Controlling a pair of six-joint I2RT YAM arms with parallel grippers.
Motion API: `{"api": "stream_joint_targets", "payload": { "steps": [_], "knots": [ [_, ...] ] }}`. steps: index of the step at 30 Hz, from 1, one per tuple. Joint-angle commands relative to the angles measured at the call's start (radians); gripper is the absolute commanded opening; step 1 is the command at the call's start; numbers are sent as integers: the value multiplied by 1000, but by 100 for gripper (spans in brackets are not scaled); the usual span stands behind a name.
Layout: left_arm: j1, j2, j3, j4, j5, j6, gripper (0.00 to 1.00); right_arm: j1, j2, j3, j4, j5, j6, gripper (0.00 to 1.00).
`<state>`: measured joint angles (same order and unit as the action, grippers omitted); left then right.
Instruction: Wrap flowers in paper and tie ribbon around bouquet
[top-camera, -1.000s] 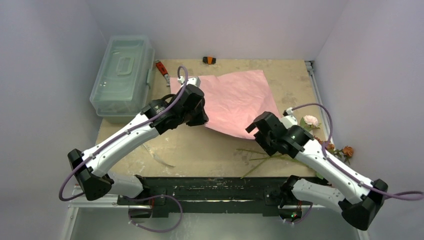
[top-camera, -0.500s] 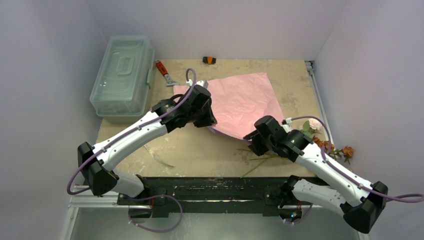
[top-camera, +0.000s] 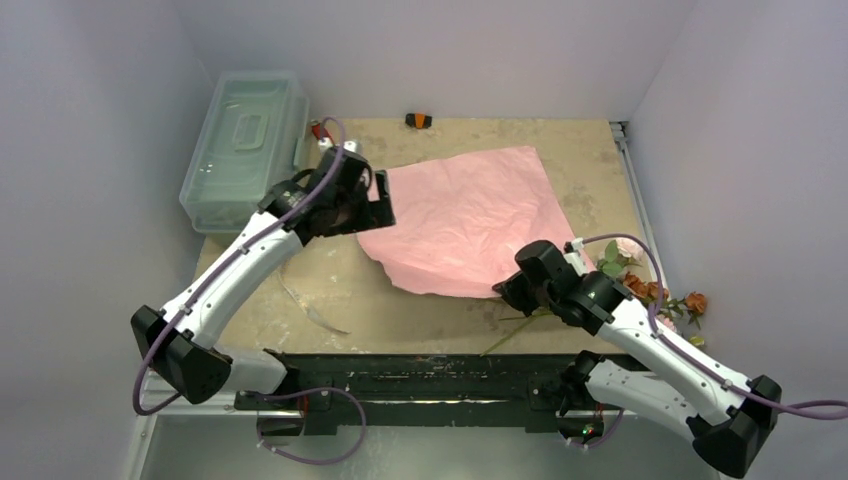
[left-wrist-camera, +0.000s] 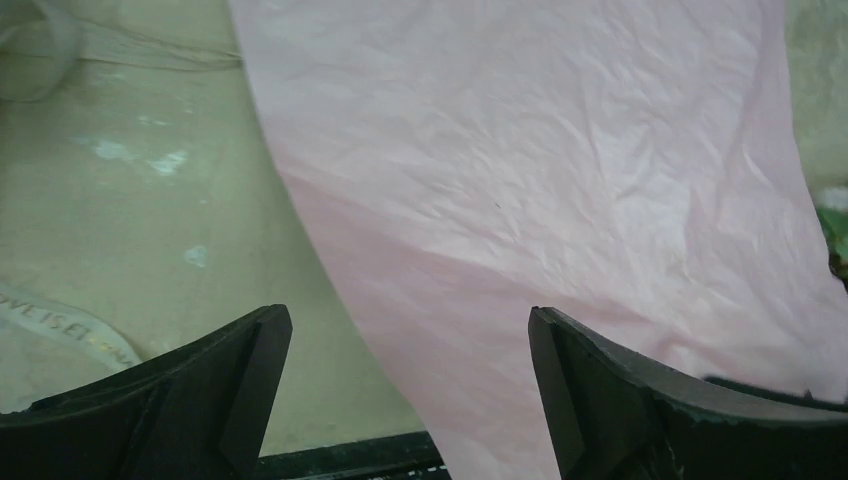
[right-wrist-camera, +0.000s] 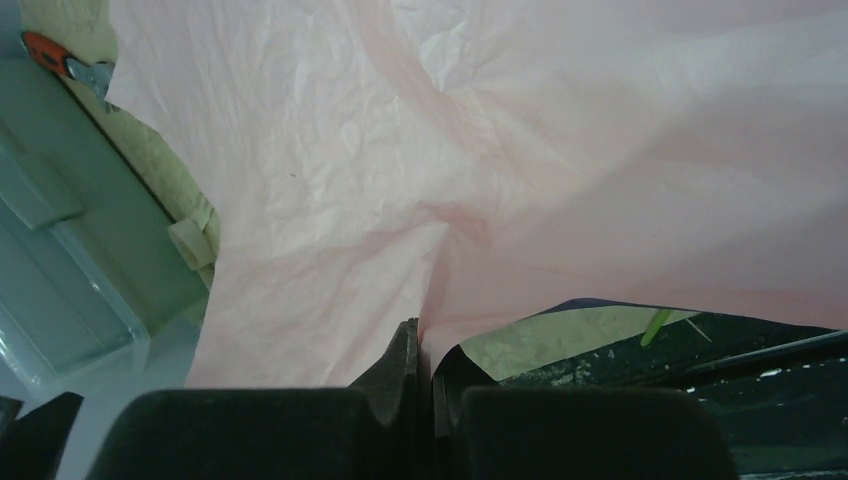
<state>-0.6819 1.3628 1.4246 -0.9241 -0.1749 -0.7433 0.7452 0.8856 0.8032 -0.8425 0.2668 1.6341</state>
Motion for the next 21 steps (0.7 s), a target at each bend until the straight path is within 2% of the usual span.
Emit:
{"api": "stream_joint_targets", "payload": {
  "steps": [1, 4, 9, 13, 21],
  "knots": [
    [202, -72, -64, -48, 77, 148, 96, -1, -69, -65, 79, -7, -74, 0],
    [305, -57, -136, -21, 166, 188, 96, -1, -111, -97, 124, -14, -79, 0],
    [373, -3, -233, 110, 298, 204, 96, -1, -149, -109, 115, 1, -93, 0],
    [400, 22, -343, 309, 386, 177, 95, -1, -159, -120, 112, -8, -94, 0],
    [419, 118, -490, 558, 538, 106, 86, -2, -171, -139, 121, -18, -100, 0]
  ]
}}
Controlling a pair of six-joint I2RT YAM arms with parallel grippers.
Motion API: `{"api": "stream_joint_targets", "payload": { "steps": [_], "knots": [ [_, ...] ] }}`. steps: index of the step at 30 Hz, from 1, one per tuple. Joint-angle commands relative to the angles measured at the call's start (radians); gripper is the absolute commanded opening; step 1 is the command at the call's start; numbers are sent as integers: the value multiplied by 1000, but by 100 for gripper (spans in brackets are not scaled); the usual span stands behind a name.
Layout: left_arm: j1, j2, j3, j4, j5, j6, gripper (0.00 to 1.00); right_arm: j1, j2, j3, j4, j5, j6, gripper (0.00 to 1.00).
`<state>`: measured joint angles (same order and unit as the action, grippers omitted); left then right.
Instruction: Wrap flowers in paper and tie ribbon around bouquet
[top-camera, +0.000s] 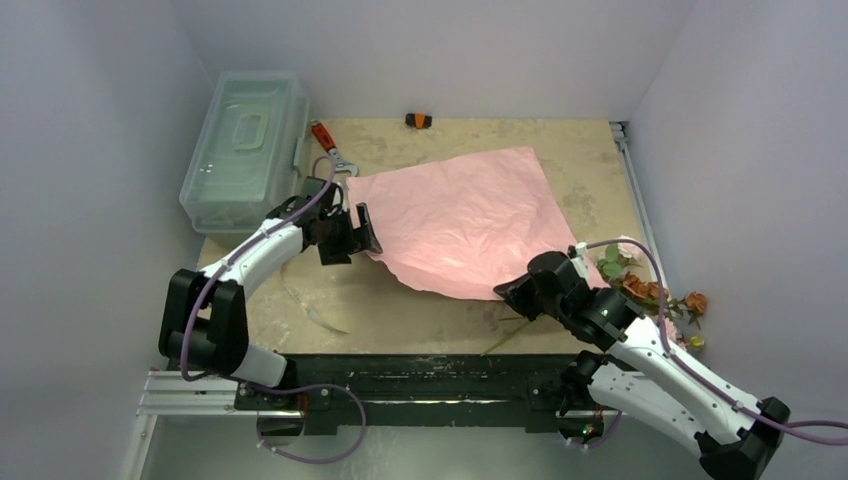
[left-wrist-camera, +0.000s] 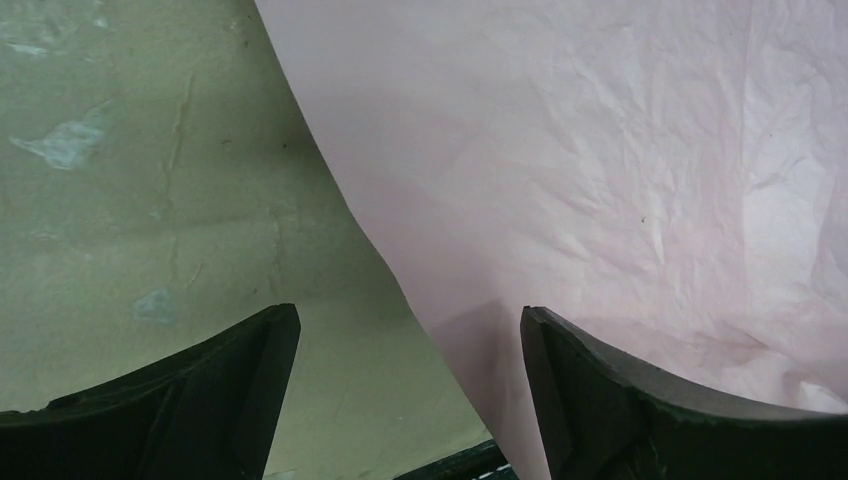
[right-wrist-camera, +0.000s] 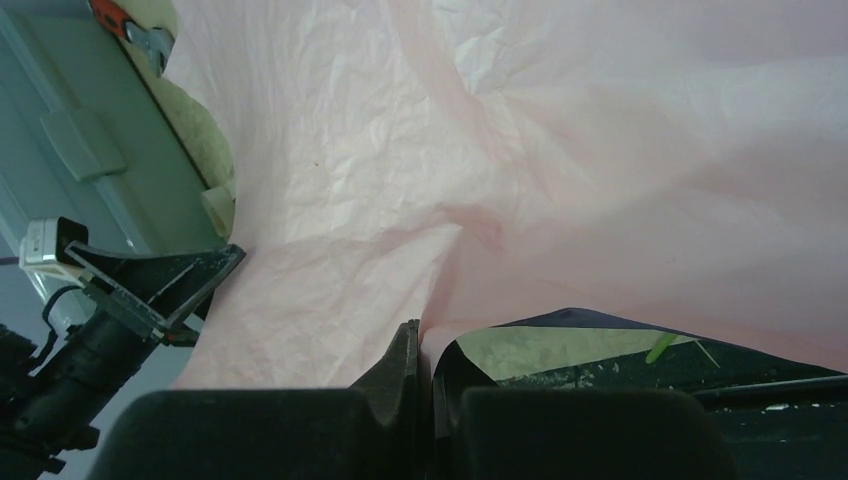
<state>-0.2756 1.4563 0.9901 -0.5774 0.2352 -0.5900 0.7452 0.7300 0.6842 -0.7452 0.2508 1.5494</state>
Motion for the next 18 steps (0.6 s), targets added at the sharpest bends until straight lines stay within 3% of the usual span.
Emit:
{"api": "stream_joint_targets", "payload": {
  "steps": [1, 3, 4, 7, 8, 14, 18],
  "knots": [
    [13, 34, -66, 241, 142, -62, 84, -2, -17, -25, 26, -5, -15, 0],
    [13, 54, -88, 291, 153, -85, 73, -1, -22, -35, 35, -6, -15, 0],
    [13, 61, -102, 321, 156, -95, 61, -1, -27, -39, 40, -6, -15, 0],
    [13, 84, -112, 383, 169, -122, 9, -2, -29, -46, 62, 5, -31, 0],
    [13, 85, -103, 388, 167, -131, 0, -2, -28, -43, 66, 18, -40, 0],
    [13, -6, -18, 317, 85, -154, 0, -3, 3, -10, 83, 140, -78, 0],
    [13, -60, 64, 271, 21, -171, 0, -45, 72, 24, 197, 177, -171, 0]
  ]
}}
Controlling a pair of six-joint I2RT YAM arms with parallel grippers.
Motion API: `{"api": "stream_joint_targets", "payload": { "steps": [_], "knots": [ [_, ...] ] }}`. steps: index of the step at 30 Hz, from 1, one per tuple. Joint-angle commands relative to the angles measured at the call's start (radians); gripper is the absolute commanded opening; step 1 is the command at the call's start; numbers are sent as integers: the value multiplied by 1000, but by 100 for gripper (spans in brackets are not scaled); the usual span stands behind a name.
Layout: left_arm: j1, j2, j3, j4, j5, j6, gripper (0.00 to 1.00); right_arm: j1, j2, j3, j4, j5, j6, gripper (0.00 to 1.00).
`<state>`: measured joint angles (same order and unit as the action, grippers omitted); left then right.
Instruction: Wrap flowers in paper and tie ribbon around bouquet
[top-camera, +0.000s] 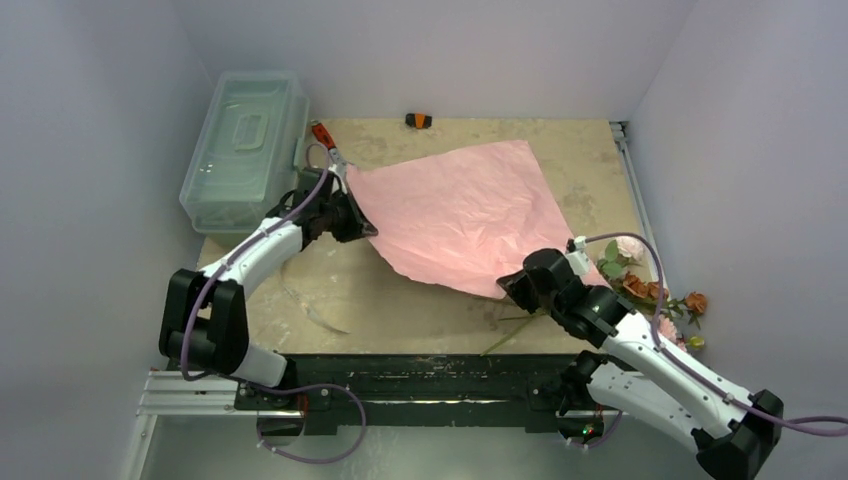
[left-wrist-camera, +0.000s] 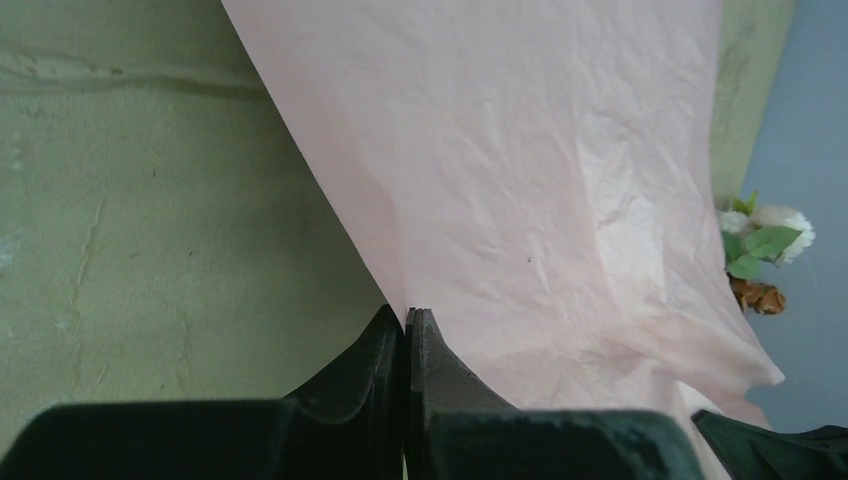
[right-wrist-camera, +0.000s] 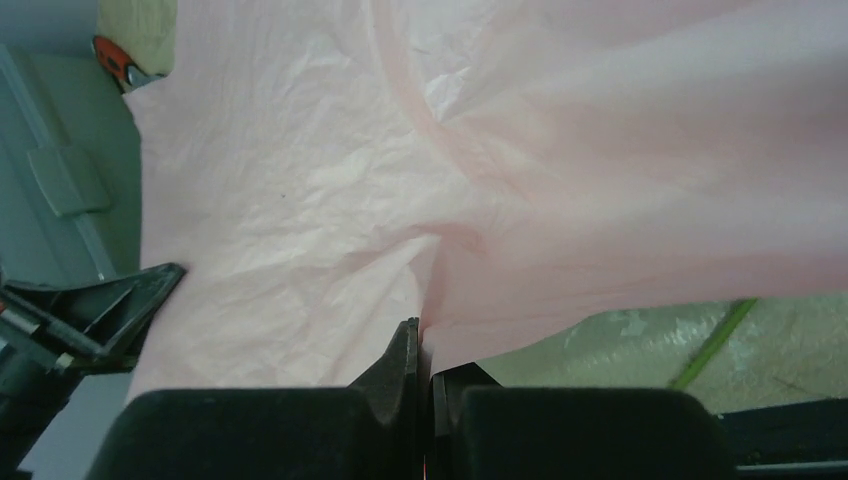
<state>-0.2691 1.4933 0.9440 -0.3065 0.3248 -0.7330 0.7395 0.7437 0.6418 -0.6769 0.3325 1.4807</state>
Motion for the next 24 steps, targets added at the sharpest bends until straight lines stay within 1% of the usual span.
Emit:
{"api": "stream_joint_targets", "payload": {
  "steps": [1, 4, 6, 8, 11, 13, 16, 21, 24],
  "knots": [
    [6, -112, 129, -15, -94, -26, 0, -59, 97, 85, 161, 89, -146, 0],
    [6, -152, 170, -71, -186, -5, 0, -145, 189, 140, 213, 51, -286, 0],
    [5, -181, 170, -102, -215, 10, 0, -203, 238, 174, 238, 24, -365, 0],
    [6, -209, 151, -133, -220, 18, 0, -237, 275, 205, 245, 21, -429, 0],
    [5, -248, 92, -157, -191, 8, 0, -251, 309, 238, 231, 17, -480, 0],
    [5, -282, 44, -171, -172, 2, 0, -253, 319, 245, 196, 16, -476, 0],
    [4, -337, -24, -215, -181, 10, 0, -254, 319, 217, 127, -15, -439, 0],
    [4, -391, -67, -326, -170, 42, 0, -253, 301, 118, 77, -140, -371, 0],
    [4, -430, -100, -355, -146, 48, 0, -253, 285, 81, 12, -157, -327, 0]
  ]
}}
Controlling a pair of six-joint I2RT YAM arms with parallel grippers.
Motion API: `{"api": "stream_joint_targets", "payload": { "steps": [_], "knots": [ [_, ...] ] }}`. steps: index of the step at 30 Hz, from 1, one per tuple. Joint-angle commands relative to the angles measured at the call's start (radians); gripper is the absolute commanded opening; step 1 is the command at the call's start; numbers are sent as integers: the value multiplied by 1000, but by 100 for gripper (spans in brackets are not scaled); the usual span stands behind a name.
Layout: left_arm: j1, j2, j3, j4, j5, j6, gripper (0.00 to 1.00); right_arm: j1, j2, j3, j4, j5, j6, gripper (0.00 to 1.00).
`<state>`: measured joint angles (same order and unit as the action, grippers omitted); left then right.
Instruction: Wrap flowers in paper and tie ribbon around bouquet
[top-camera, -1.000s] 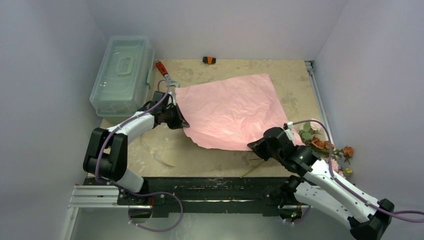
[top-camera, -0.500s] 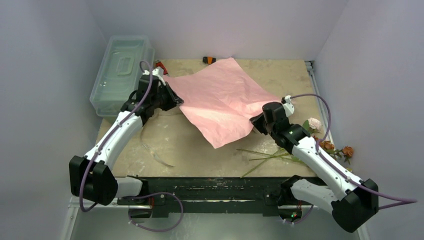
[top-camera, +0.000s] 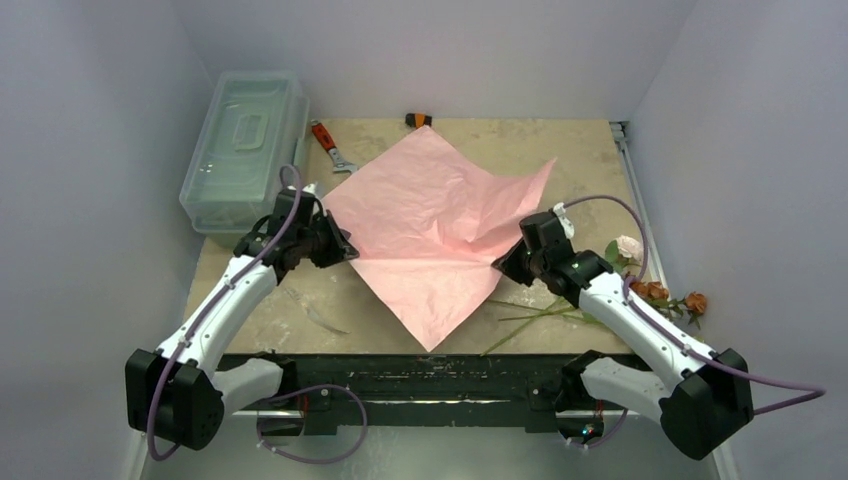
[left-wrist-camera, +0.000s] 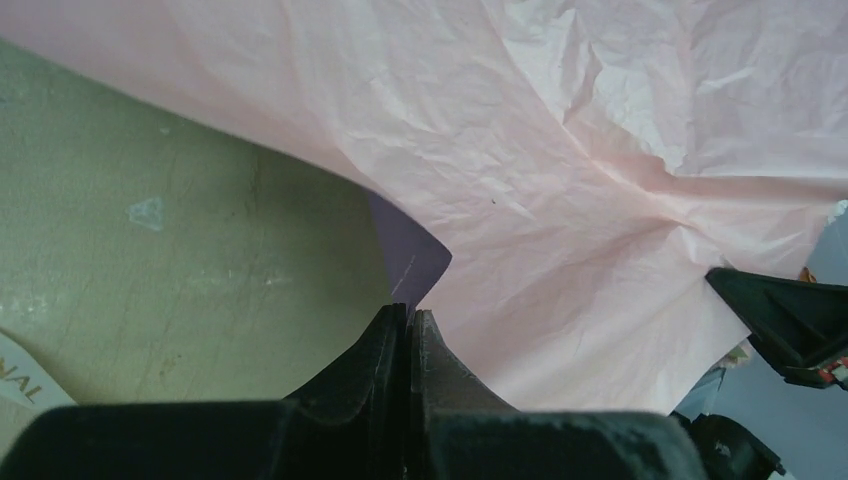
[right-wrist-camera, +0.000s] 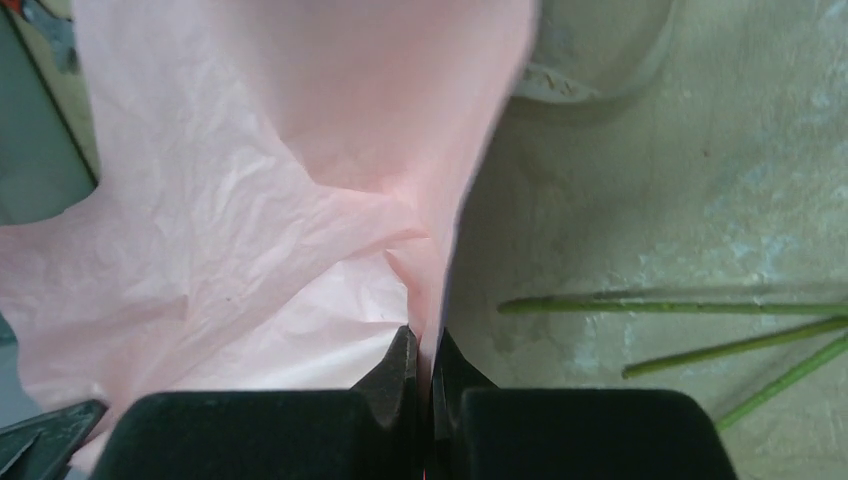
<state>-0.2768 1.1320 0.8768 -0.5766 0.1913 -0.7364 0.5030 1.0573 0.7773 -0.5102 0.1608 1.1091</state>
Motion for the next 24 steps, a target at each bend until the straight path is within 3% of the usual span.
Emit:
{"api": "stream_joint_targets", "payload": {
  "steps": [1, 9, 24],
  "knots": [
    [11, -73, -47, -91, -3, 55, 0, -17, -37, -64, -173, 18, 57, 0],
    [10, -36, -149, -65, 70, 64, 0, -17, -80, -111, -299, 31, 86, 0],
    [10, 140, -107, -89, 44, 97, 0, -17, -251, -209, -462, 44, 195, 0]
  ]
}}
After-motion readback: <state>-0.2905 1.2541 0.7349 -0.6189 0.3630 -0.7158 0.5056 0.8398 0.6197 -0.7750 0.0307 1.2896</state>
